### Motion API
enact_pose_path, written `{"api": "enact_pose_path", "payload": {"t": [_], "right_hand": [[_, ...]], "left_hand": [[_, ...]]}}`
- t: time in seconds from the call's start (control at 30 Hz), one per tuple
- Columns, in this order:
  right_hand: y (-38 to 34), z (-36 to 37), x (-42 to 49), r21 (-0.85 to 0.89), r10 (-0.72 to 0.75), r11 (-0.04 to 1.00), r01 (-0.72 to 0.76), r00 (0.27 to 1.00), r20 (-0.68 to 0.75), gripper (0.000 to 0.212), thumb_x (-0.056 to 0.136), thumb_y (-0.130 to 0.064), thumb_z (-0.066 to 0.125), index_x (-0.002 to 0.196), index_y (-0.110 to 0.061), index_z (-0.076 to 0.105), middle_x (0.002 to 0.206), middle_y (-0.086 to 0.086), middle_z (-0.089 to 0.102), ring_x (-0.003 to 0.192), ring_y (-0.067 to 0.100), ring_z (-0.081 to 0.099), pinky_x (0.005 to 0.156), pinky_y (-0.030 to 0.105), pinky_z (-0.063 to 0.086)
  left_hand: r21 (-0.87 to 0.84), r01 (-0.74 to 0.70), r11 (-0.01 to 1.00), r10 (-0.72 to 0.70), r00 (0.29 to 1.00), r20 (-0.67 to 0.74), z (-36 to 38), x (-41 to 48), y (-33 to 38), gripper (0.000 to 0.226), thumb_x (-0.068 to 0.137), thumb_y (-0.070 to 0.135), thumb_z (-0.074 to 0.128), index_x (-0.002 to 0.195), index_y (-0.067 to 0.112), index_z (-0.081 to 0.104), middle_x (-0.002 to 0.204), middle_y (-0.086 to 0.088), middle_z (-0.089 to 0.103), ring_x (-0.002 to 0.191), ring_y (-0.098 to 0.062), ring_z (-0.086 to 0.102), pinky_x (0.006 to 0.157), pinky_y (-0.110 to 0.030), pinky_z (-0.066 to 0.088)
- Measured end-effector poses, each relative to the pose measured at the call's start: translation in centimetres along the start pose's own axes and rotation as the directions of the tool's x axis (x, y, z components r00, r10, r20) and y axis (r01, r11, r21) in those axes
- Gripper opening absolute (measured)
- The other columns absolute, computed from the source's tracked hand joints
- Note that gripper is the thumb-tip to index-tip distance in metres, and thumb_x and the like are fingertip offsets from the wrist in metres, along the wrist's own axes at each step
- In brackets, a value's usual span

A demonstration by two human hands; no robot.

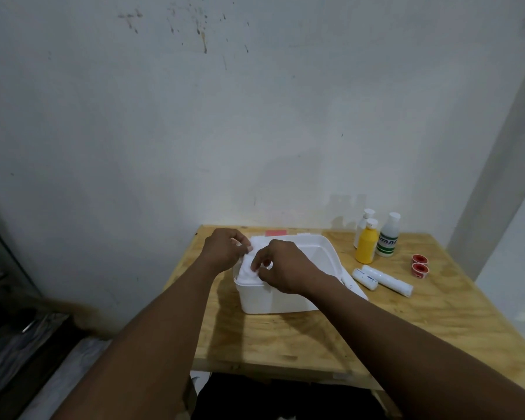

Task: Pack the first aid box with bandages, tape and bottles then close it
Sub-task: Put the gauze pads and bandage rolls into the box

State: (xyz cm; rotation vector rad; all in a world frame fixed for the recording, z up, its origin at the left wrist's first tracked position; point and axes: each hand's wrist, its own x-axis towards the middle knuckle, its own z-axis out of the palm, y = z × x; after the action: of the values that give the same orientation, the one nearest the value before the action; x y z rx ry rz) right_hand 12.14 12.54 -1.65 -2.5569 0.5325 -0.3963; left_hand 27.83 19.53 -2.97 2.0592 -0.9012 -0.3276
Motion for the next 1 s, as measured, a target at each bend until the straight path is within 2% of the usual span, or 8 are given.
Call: {"api": "enact_pose_path", "payload": {"t": [0.1, 0.23, 0.37, 0.53, 0.73, 0.8, 0.93, 1.0], "right_hand": [[0.4, -0.2, 0.1, 0.047, -0.01, 0.999, 0.011, 1.0, -0.005, 0.02, 0.086, -0.015, 0.063, 0.097, -0.02, 0.079, 0.104, 0.002, 0.073, 0.091, 0.016, 0.064, 0.082, 0.027, 0.052], [1.0, -0.9, 0.0, 0.104, -0.031, 0.994, 0.039, 0.997, -0.07, 0.02, 0.088, -0.017, 0.061, 0.1, -0.021, 0.077, 0.095, -0.008, 0.067, 0.083, 0.006, 0.058, 0.073, 0.014, 0.042], [1.7, -2.2, -0.2, 0.155, -0.011, 0.987, 0.036, 0.987, -0.16, 0.015, 0.087, -0.021, 0.061, 0.096, -0.024, 0.073, 0.1, -0.007, 0.071, 0.086, 0.004, 0.061, 0.075, 0.019, 0.044], [2.7, -5.1, -1.4, 0.184, 0.057, 0.983, -0.017, 0.974, -0.219, 0.009, 0.089, -0.022, 0.06, 0.095, -0.023, 0.067, 0.087, -0.009, 0.065, 0.072, 0.001, 0.057, 0.063, 0.018, 0.041], [5.4, -7.9, -3.3, 0.17, 0.162, 0.978, -0.125, 0.96, -0.229, 0.013, 0.089, -0.021, 0.061, 0.101, -0.018, 0.066, 0.088, 0.0, 0.069, 0.068, 0.007, 0.058, 0.056, 0.017, 0.039], [6.7, -8.4, -3.9, 0.155, 0.207, 0.973, -0.174, 0.95, -0.234, 0.014, 0.087, -0.02, 0.062, 0.099, -0.017, 0.066, 0.092, 0.003, 0.069, 0.072, 0.01, 0.06, 0.061, 0.021, 0.044], [10.5, -8.2, -4.9, 0.064, 0.332, 0.943, -0.326, 0.917, -0.223, 0.017, 0.084, -0.02, 0.061, 0.099, -0.018, 0.066, 0.106, 0.002, 0.068, 0.096, 0.02, 0.062, 0.087, 0.038, 0.053], [12.5, -7.8, -5.5, -0.045, 0.383, 0.916, -0.399, 0.902, -0.198, 0.022, 0.085, -0.02, 0.061, 0.106, -0.016, 0.065, 0.113, 0.005, 0.067, 0.102, 0.023, 0.062, 0.088, 0.036, 0.052]], "left_hand": [[-0.026, 0.01, 1.0, -0.01, 1.0, 0.01, -0.1, -0.1, 0.4, 0.011, 0.09, 0.01, 0.07, 0.095, 0.004, 0.078, 0.094, -0.004, 0.07, 0.09, -0.018, 0.058, 0.077, -0.026, 0.044], [-0.031, -0.011, 0.999, 0.011, 1.0, -0.01, -0.7, -0.2, 0.7, 0.014, 0.092, 0.017, 0.067, 0.097, 0.01, 0.078, 0.097, -0.002, 0.071, 0.096, -0.02, 0.061, 0.077, -0.026, 0.043], [-0.05, -0.045, 0.998, 0.043, 0.998, -0.044, -1.3, -0.4, 1.5, 0.01, 0.091, 0.018, 0.068, 0.092, 0.017, 0.078, 0.091, 0.006, 0.068, 0.098, -0.018, 0.061, 0.083, -0.029, 0.047], [-0.019, -0.073, 0.997, 0.071, 0.995, -0.071, -1.2, -0.8, 3.4, 0.013, 0.09, 0.021, 0.07, 0.098, 0.016, 0.078, 0.103, -0.001, 0.066, 0.105, -0.017, 0.059, 0.084, -0.028, 0.044], [0.089, -0.091, 0.992, 0.095, 0.995, -0.043, 0.9, -1.3, 4.9, 0.024, 0.09, 0.026, 0.072, 0.111, 0.015, 0.073, 0.113, -0.001, 0.061, 0.112, -0.019, 0.057, 0.086, -0.025, 0.038], [0.129, -0.097, 0.987, 0.103, 0.994, -0.042, 1.5, -1.1, 4.5, 0.026, 0.089, 0.027, 0.074, 0.111, 0.016, 0.071, 0.123, -0.006, 0.064, 0.113, -0.021, 0.059, 0.085, -0.023, 0.037], [0.134, -0.077, 0.988, 0.091, 0.991, -0.1, 1.9, -1.3, 3.9, 0.026, 0.088, 0.032, 0.074, 0.111, 0.021, 0.069, 0.129, -0.011, 0.06, 0.111, -0.023, 0.06, 0.088, -0.024, 0.037], [0.115, -0.061, 0.992, 0.075, 0.99, -0.12, 1.8, -1.4, 3.7, 0.031, 0.092, 0.037, 0.069, 0.116, 0.019, 0.068, 0.129, -0.011, 0.058, 0.114, -0.025, 0.06, 0.089, -0.025, 0.036]]}}
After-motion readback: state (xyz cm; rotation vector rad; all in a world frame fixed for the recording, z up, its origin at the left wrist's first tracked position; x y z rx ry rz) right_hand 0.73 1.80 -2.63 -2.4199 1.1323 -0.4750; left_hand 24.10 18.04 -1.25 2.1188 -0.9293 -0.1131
